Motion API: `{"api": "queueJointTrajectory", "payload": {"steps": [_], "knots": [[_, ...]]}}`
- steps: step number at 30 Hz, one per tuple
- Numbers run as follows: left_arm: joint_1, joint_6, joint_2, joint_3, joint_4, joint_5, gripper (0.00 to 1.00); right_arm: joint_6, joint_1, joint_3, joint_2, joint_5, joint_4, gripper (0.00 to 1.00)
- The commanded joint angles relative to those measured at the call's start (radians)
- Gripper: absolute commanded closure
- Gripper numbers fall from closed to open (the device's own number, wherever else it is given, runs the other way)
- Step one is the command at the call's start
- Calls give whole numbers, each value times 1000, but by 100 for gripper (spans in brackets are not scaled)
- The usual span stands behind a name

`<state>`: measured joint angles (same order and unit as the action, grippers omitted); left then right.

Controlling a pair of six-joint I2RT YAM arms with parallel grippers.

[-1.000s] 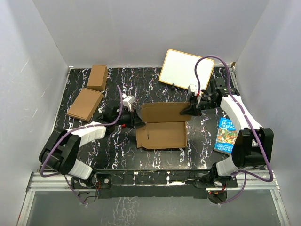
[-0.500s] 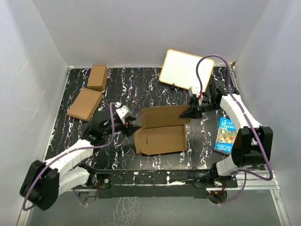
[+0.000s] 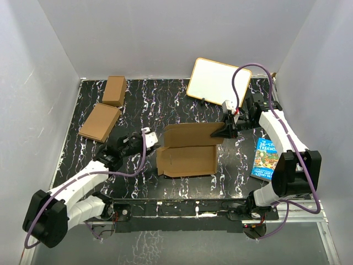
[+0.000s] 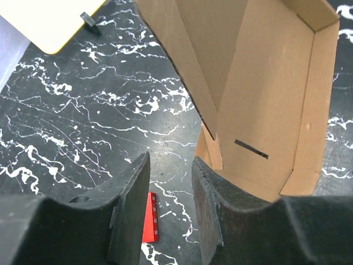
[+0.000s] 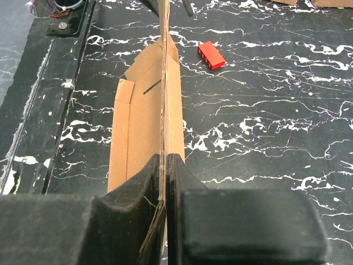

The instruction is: Fold the paper box

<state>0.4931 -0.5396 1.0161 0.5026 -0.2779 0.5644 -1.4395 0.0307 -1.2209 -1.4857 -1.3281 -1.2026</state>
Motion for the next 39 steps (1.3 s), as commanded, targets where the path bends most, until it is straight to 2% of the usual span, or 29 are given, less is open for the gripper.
{"api": "queueJointTrajectory", "payload": {"steps": [1,9,15,26,39], "knots": [[-11,-83,35,25,-7,43,66,-56,0,-38,39,-92,17,92],[-41,-27,171,10,-216,230,64,-56,5,-38,39,-95,15,92],[-41,-2,226,14,-240,326,61,-58,6,-38,38,-94,15,92],[-41,93,304,-17,-395,390,58,-58,5,-36,33,-106,15,92],[-41,223,383,-64,-626,396,61,-59,5,-28,21,-120,14,92]]}}
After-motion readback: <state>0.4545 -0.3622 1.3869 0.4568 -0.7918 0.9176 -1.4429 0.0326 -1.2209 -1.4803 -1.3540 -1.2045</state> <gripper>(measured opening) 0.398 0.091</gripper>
